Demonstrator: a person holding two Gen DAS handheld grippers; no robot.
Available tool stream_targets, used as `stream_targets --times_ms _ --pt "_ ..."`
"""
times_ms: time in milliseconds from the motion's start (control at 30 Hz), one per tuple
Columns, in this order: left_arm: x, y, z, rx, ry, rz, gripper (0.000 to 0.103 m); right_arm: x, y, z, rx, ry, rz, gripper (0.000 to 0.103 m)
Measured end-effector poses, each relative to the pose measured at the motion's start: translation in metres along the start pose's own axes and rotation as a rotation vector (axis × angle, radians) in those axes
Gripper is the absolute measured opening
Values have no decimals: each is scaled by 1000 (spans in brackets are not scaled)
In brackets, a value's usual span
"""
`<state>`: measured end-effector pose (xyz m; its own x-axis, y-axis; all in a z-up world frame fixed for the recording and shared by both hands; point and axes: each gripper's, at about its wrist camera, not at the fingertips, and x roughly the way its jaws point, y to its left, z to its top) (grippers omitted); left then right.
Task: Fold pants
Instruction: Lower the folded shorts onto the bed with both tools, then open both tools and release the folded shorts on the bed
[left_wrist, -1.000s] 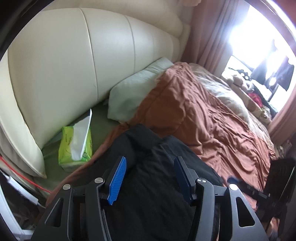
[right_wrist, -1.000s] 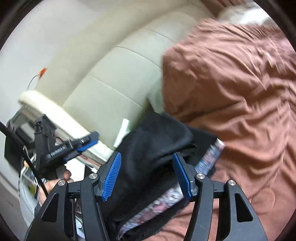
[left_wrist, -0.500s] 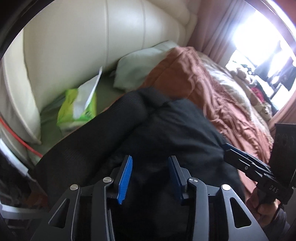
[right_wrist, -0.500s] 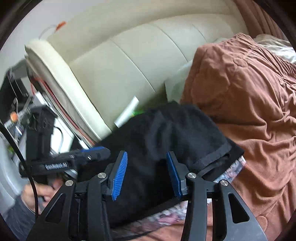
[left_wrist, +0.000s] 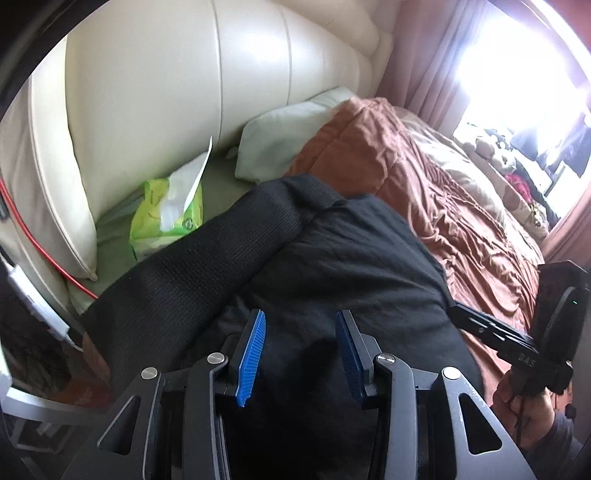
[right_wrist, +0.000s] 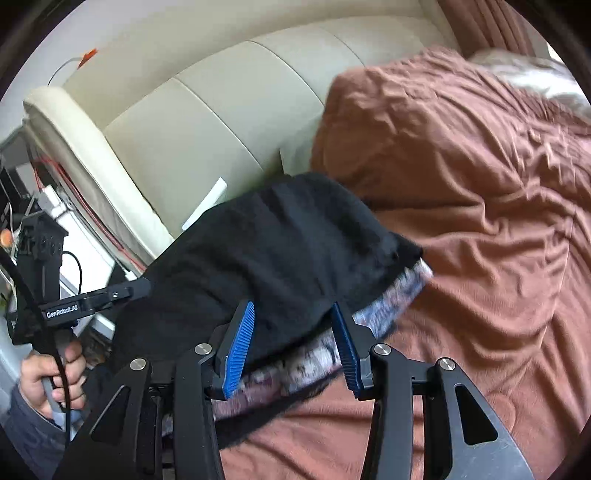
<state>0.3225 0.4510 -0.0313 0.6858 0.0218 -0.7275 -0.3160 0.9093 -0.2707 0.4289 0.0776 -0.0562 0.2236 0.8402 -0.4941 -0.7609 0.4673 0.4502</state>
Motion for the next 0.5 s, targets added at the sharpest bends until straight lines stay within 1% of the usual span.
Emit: stream_targets --times_ms 67,200,333,500 --pt "-11 -9 -3 9 -14 -22 43 -8 -3 -2 7 9 -2 41" --pt "-27 -29 -7 39 -41 -45 43 -29 -6 -7 -2 10 -15 41" --pt "-30 -50 -8 56 -39 -74 43 -59 -12 -13 20 -14 -5 41" --pt "-24 -77 -13 74 -36 -106 42 -104 -18 -25 19 -38 -10 42"
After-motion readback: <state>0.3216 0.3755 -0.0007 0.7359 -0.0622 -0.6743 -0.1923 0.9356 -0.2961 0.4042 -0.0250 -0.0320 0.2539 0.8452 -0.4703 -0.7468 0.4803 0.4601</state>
